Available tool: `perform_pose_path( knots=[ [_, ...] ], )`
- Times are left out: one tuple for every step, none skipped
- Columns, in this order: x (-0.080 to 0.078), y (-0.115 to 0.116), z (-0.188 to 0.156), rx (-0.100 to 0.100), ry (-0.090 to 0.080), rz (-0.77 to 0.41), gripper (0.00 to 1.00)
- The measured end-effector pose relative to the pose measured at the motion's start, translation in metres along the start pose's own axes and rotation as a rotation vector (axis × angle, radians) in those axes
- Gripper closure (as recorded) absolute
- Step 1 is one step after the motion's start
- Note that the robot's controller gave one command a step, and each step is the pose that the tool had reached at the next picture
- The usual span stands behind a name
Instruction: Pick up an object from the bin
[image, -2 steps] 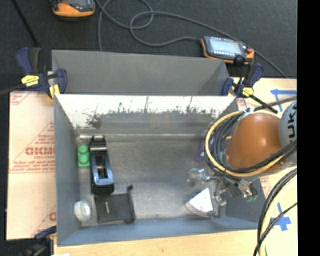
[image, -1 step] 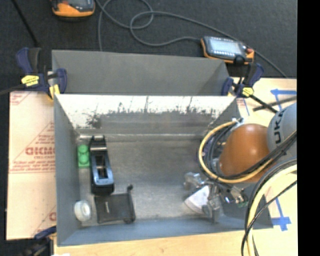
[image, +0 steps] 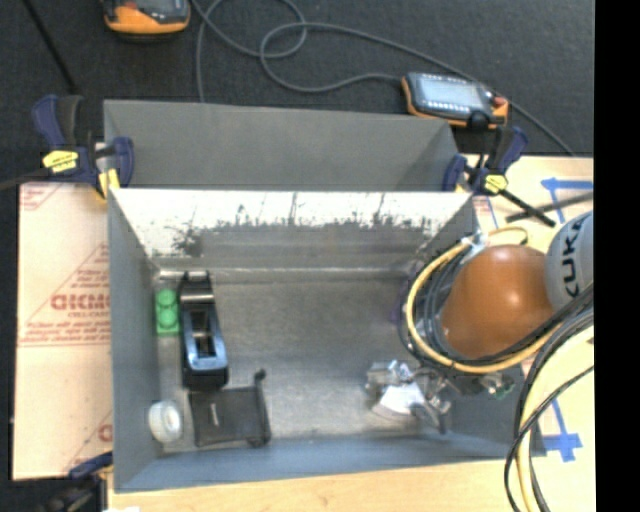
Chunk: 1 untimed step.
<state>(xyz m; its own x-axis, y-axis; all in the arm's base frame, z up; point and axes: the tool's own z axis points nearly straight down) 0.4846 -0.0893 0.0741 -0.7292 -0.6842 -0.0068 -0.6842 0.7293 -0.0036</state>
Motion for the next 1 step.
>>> perform_pose_path(
  knots=[
    [0.0, 0.0, 0.0, 0.0, 0.0, 0.0, 1.0]
  ],
)
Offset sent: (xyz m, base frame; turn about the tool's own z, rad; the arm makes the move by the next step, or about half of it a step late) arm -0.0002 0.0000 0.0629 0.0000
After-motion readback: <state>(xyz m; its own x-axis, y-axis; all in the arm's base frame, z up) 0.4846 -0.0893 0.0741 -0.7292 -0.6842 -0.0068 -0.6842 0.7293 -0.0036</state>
